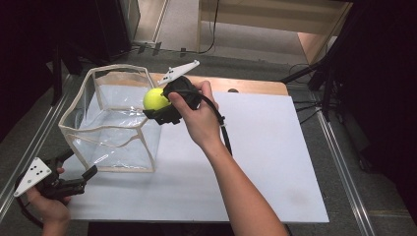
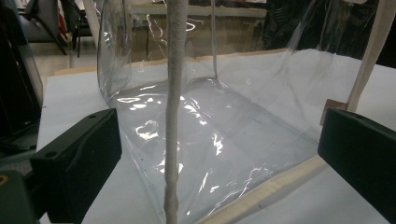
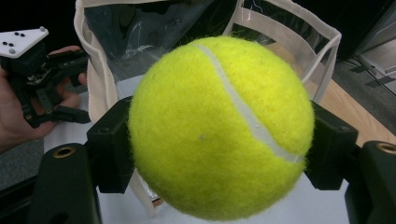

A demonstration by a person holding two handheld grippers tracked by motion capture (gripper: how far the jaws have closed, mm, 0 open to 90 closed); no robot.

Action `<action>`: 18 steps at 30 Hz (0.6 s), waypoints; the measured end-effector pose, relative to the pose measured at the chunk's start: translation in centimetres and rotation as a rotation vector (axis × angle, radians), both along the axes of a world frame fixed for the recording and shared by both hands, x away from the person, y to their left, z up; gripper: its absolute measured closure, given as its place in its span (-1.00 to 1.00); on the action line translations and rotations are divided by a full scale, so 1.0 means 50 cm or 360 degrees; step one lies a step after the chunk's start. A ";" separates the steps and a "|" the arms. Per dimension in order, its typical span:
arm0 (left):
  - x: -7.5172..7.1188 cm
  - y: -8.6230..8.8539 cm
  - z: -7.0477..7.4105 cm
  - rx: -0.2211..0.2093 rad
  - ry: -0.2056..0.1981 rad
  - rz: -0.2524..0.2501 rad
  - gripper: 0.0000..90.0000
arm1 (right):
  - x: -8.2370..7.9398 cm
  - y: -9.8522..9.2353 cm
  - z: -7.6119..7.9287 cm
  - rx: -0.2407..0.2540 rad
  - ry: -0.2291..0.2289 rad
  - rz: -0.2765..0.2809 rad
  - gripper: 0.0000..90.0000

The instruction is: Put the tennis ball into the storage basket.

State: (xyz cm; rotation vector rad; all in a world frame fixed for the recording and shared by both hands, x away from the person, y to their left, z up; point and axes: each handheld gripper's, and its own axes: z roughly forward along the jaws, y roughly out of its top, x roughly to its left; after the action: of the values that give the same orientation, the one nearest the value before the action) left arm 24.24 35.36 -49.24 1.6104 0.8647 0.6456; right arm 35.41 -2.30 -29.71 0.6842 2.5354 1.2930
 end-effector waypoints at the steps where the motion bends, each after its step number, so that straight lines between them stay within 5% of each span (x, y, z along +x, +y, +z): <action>1: 0.000 0.000 0.000 0.0001 0.0001 0.0000 -1.00 | 0.001 0.002 0.001 -0.0001 -0.0001 0.0002 -0.48; 18: 0.000 -0.001 0.000 0.0003 0.0003 -0.0004 -1.00 | 0.019 0.035 0.007 -0.0001 0.0012 0.0032 -0.48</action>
State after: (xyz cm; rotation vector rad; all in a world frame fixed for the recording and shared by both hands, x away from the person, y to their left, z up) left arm 24.23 35.34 -49.22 1.6136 0.8637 0.6431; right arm 36.34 -0.53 -29.38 0.6669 2.5551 1.2982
